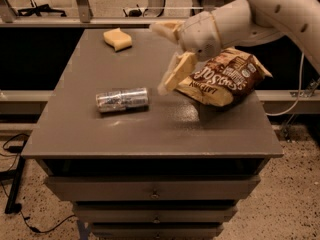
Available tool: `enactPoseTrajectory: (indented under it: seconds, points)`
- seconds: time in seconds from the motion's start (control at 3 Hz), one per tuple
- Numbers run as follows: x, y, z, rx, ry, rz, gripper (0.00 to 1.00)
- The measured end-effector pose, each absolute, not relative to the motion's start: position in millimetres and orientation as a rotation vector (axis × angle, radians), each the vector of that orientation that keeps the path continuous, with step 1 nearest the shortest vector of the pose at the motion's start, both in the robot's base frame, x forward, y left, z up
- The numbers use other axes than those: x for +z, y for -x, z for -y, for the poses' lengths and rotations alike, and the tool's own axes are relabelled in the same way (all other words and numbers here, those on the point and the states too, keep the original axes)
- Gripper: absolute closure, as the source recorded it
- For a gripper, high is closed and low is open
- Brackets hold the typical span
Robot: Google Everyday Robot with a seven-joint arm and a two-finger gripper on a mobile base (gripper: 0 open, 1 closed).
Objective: Knock redbull can over
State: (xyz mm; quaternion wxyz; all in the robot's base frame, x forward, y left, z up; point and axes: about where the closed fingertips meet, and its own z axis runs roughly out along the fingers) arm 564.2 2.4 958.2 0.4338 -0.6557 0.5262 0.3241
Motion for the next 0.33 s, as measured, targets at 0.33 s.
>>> enactPoseTrajectory:
  seconds: [0.33]
  points:
    - [984.2,-569.9,44.6,0.788,1.479,-1.196,0.0]
